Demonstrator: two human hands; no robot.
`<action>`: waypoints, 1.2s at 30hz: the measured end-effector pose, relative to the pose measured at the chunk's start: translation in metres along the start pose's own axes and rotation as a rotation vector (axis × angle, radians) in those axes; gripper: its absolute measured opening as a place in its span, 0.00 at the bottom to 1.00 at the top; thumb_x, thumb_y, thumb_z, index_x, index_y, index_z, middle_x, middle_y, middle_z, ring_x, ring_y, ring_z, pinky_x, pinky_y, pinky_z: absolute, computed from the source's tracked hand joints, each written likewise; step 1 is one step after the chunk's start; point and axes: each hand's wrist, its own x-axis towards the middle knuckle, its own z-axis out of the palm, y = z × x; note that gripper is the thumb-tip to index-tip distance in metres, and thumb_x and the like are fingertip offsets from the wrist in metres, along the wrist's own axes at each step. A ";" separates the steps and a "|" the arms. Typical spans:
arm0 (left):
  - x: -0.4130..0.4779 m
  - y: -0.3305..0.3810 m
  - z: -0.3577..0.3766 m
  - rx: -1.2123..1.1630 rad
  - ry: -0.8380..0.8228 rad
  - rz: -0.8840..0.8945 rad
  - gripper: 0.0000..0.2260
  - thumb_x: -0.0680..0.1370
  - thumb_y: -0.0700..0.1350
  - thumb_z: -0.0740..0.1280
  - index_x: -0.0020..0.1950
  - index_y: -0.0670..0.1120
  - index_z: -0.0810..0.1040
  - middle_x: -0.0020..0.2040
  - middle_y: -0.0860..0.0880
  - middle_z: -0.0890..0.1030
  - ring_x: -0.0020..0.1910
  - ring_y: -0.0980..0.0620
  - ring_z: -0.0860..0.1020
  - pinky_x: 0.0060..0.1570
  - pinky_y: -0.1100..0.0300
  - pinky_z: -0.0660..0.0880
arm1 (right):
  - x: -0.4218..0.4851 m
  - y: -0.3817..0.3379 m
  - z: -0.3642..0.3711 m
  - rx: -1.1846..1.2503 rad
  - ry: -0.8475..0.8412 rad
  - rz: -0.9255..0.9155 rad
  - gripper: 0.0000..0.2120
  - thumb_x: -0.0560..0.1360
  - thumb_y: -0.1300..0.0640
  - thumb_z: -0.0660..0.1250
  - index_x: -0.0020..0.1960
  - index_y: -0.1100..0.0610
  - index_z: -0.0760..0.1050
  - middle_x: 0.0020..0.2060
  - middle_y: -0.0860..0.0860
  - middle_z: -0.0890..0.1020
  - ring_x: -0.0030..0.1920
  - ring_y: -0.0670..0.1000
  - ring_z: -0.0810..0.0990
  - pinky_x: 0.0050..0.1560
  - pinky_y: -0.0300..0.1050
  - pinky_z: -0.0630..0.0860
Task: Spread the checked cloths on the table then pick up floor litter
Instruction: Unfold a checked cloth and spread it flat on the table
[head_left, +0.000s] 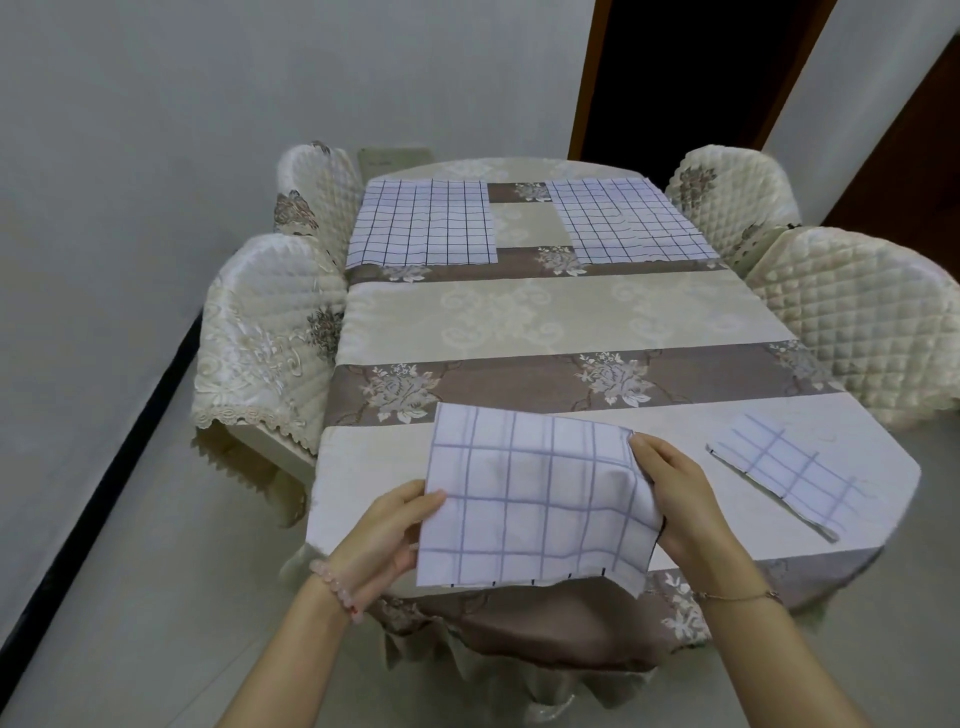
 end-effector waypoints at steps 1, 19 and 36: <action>-0.003 -0.003 -0.002 0.014 -0.007 0.000 0.10 0.79 0.39 0.63 0.58 0.39 0.78 0.55 0.42 0.83 0.55 0.45 0.81 0.50 0.51 0.82 | 0.001 0.000 -0.001 0.009 0.006 0.003 0.09 0.79 0.57 0.60 0.50 0.55 0.79 0.45 0.51 0.83 0.43 0.52 0.80 0.43 0.47 0.78; -0.011 0.029 0.053 -0.051 0.241 0.365 0.03 0.71 0.39 0.73 0.40 0.41 0.81 0.37 0.44 0.79 0.39 0.46 0.78 0.41 0.53 0.76 | -0.074 -0.003 0.082 -0.255 -0.393 -0.312 0.15 0.72 0.55 0.70 0.57 0.44 0.73 0.54 0.38 0.78 0.54 0.39 0.78 0.46 0.31 0.77; -0.015 0.032 0.051 -0.107 0.012 0.289 0.16 0.74 0.30 0.68 0.60 0.40 0.80 0.53 0.43 0.85 0.49 0.49 0.84 0.45 0.62 0.82 | -0.061 -0.002 0.079 -0.239 -0.369 -0.299 0.23 0.71 0.57 0.72 0.65 0.48 0.73 0.56 0.40 0.80 0.51 0.44 0.82 0.44 0.33 0.78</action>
